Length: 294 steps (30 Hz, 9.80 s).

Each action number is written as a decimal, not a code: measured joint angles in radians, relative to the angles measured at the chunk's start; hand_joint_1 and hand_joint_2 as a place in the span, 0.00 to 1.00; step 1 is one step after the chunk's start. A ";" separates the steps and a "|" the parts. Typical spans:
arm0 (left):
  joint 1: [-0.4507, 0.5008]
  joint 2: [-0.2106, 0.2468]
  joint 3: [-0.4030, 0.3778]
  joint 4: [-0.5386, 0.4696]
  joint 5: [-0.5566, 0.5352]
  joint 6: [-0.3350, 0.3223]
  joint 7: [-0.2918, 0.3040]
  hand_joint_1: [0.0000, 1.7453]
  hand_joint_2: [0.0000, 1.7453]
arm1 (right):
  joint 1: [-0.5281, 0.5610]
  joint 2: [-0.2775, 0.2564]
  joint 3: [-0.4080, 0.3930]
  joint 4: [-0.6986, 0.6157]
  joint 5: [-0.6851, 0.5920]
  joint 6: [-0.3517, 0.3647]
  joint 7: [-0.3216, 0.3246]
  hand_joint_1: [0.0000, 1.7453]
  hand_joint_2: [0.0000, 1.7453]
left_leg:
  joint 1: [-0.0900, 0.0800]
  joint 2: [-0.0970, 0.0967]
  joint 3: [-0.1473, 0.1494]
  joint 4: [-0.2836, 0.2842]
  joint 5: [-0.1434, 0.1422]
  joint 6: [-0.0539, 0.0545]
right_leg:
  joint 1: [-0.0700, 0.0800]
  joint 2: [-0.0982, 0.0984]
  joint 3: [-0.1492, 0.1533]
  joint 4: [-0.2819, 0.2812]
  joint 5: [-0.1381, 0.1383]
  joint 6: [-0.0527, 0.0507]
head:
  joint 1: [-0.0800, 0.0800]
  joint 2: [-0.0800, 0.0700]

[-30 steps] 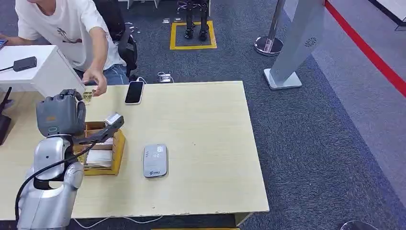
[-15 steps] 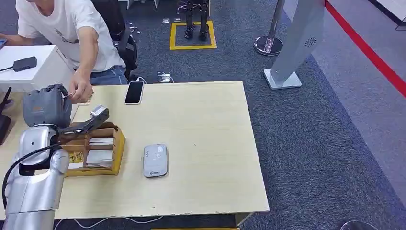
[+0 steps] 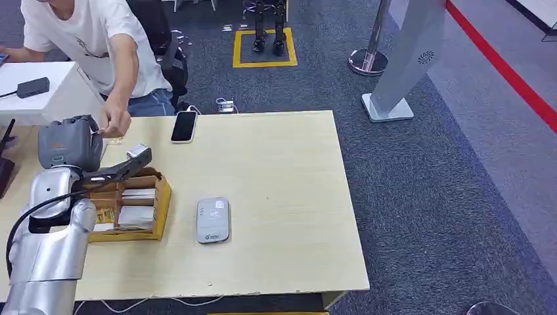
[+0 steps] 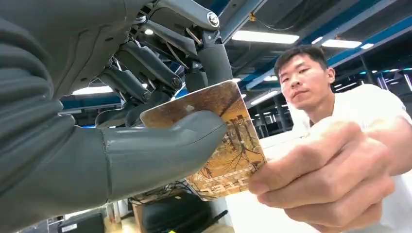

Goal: Pass the card to the sensor for recognition and then transmit it.

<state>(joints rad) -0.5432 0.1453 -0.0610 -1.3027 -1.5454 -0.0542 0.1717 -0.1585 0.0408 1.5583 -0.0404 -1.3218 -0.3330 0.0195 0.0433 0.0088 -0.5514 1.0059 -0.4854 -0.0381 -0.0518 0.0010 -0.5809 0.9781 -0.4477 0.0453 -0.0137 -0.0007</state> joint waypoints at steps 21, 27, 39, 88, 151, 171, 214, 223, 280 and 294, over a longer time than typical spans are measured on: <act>-0.003 0.000 0.000 0.000 0.000 0.003 0.007 0.00 1.00 | 0.000 0.000 0.000 0.000 0.000 0.000 0.000 0.00 0.00 | 0.000 0.000 0.000 0.000 0.000 0.000 | 0.000 0.000 0.000 0.000 0.000 0.000 | 0.000 0.000; -0.003 0.000 0.000 0.000 0.000 0.004 0.002 0.00 1.00 | 0.000 0.000 0.000 0.000 0.000 0.001 0.000 0.00 0.00 | 0.000 0.000 0.000 0.000 0.000 0.000 | 0.000 0.000 0.000 0.000 0.000 0.000 | 0.000 0.000; 0.000 -0.044 0.000 -0.039 0.005 -0.060 -0.152 0.00 1.00 | 0.000 0.000 0.000 0.000 -0.030 0.001 -0.003 0.00 0.00 | 0.000 -0.001 0.000 0.000 0.000 0.000 | 0.000 -0.001 0.001 0.000 0.000 0.000 | 0.000 0.000; 0.471 0.156 -0.232 -0.397 0.328 -0.157 -0.126 0.00 1.00 | 0.004 -0.006 0.000 0.000 -0.153 -0.014 -0.030 0.00 0.00 | 0.000 0.001 0.000 0.000 -0.001 0.000 | 0.000 0.000 0.000 0.000 -0.001 0.000 | 0.000 0.000; 0.523 -0.011 -0.031 -0.363 0.006 -0.199 -0.075 0.00 1.00 | 0.003 -0.006 0.000 0.000 -0.087 -0.015 -0.002 0.00 0.00 | 0.000 0.001 0.000 0.000 -0.001 0.000 | 0.000 0.000 0.000 0.000 0.000 0.000 | 0.000 0.000; 0.451 -0.029 -0.035 -0.288 0.006 -0.200 -0.083 0.00 1.00 | 0.003 -0.006 0.000 0.000 -0.074 -0.014 -0.002 0.00 0.00 | 0.000 0.001 0.000 0.000 -0.001 0.000 | 0.000 0.000 0.000 0.000 0.000 0.000 | 0.000 0.000; 0.435 0.006 -0.058 -0.275 0.025 -0.226 -0.079 1.00 1.00 | 0.002 -0.006 0.000 0.000 -0.090 -0.014 -0.009 0.00 0.00 | 0.000 0.001 0.000 0.000 -0.001 0.000 | 0.000 0.000 0.000 0.000 0.000 0.000 | 0.000 0.000; 0.429 -0.002 -0.072 -0.275 0.024 -0.218 -0.078 1.00 1.00 | 0.002 -0.006 0.000 0.000 -0.090 -0.014 -0.008 0.00 0.00 | 0.000 0.001 0.000 0.000 -0.001 0.000 | 0.000 0.000 0.000 0.000 0.000 0.000 | 0.000 0.000; 0.398 -0.029 -0.081 -0.332 0.034 -0.194 -0.077 0.00 1.00 | 0.002 -0.005 0.000 -0.001 -0.123 -0.014 -0.015 0.00 0.00 | 0.000 0.001 0.000 0.000 -0.001 0.000 | 0.000 0.000 0.000 0.000 0.000 0.000 | 0.000 0.000; 0.398 -0.029 -0.081 -0.335 0.034 -0.194 -0.077 0.00 1.00 | 0.002 -0.005 0.000 -0.002 -0.123 -0.014 -0.015 0.00 0.00 | 0.000 0.001 0.000 0.000 -0.001 0.000 | 0.000 0.000 0.000 0.000 0.000 0.000 | 0.000 0.000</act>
<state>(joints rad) -0.1457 0.1167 -0.1419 -1.6377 -1.5110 -0.2483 0.0946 -0.1561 0.0355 1.5583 -0.0423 -1.4446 -0.3468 0.0046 0.0432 0.0095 -0.5512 1.0057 -0.4861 -0.0378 -0.0519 0.0010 -0.5807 0.9777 -0.4479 0.0455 -0.0137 -0.0008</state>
